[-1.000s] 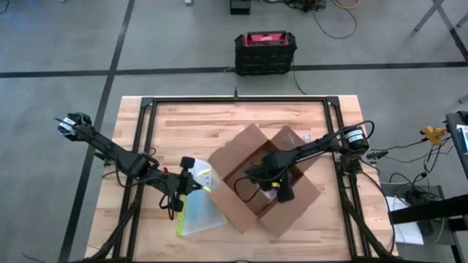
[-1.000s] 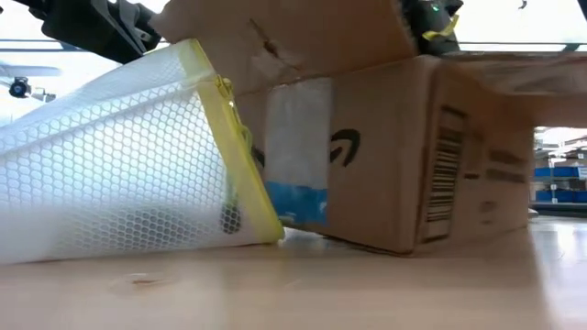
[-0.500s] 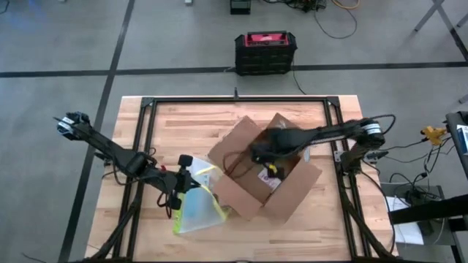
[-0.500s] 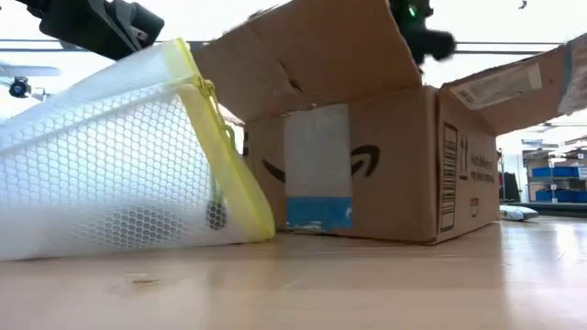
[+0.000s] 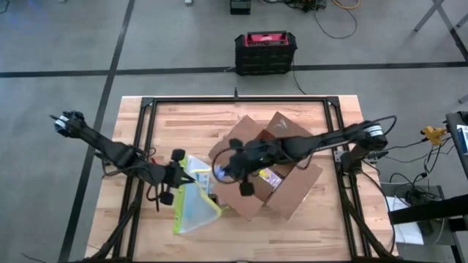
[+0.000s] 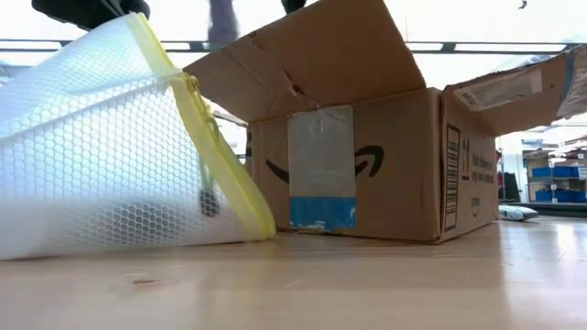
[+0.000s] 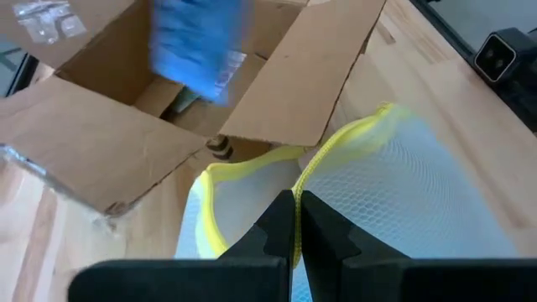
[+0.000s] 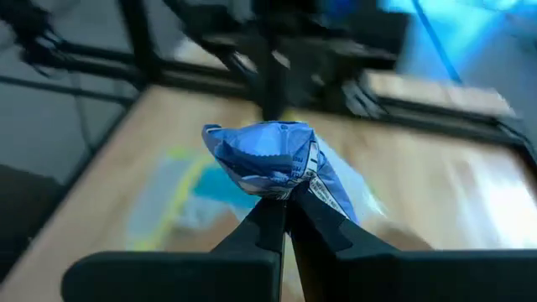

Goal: Unpack boxes
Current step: Put the violet candy into the transparent zip lock bag, then put the green earphones into the transparent zip lock bag

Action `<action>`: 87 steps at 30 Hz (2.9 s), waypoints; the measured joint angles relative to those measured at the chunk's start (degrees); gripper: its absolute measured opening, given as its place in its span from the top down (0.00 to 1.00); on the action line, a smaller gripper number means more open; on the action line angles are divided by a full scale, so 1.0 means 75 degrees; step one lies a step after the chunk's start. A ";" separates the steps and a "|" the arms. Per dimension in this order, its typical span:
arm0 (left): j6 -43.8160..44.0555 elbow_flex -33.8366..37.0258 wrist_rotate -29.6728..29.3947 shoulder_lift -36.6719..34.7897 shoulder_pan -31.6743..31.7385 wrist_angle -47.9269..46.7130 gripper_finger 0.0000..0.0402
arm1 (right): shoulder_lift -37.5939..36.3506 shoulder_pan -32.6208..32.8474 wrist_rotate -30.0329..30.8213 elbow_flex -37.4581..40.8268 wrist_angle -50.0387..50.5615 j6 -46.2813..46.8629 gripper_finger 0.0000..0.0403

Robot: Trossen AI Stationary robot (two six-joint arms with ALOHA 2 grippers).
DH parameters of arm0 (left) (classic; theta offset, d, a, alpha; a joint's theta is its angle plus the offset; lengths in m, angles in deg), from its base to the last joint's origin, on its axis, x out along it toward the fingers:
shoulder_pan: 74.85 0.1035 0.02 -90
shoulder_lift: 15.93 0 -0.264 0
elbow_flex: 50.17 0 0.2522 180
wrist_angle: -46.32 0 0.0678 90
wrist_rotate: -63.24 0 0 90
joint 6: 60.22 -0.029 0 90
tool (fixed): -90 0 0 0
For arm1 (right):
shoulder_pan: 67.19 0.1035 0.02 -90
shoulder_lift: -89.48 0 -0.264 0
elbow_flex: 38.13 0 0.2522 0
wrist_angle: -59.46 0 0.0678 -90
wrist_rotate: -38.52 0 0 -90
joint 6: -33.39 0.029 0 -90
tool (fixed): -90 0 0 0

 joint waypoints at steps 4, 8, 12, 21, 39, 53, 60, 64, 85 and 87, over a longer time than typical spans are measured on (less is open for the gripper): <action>0.0010 0.0000 0.0224 -0.0129 -0.0003 -0.0030 1.00 | 0.0703 -0.0005 -0.0100 0.0008 -0.0066 0.0069 1.00; -0.0023 0.0000 0.0209 -0.0132 0.0009 -0.0058 1.00 | 0.1261 0.0013 -0.0379 0.0009 -0.0941 0.0057 1.00; -0.0045 -0.0003 0.0189 -0.0053 0.0006 -0.0048 1.00 | 0.1793 -0.0043 -0.0304 -0.0240 -0.1063 -0.0019 1.00; -0.0031 -0.0003 0.0171 0.0076 0.0006 -0.0019 1.00 | 0.2667 -0.0318 -0.0335 -0.1204 -0.0316 -0.0070 0.84; 0.0156 -0.0003 0.0168 0.0078 -0.0006 -0.0007 1.00 | 0.1597 -0.0012 0.1478 -0.3509 0.8118 0.0257 0.52; 0.0179 0.0058 0.0165 0.0078 -0.0006 0.0093 1.00 | 0.1117 -0.0541 0.0744 0.0084 0.7052 0.2392 0.98; 0.0179 0.0238 0.0168 0.0078 -0.0003 0.0122 1.00 | 0.1388 -0.0584 0.2118 0.0793 0.6101 0.3313 1.00; 0.0179 0.0300 0.0168 0.0090 -0.0003 0.0153 1.00 | 0.1527 -0.0665 0.2114 0.0818 0.5559 0.3475 1.00; 0.0182 0.0306 0.0168 0.0087 -0.0003 0.0270 1.00 | 0.1220 -0.1310 0.2470 0.0627 0.7047 0.3902 1.00; 0.0182 0.0306 0.0168 0.0087 -0.0003 0.0272 1.00 | 0.1284 -0.1302 0.1933 0.0629 0.6791 0.3291 1.00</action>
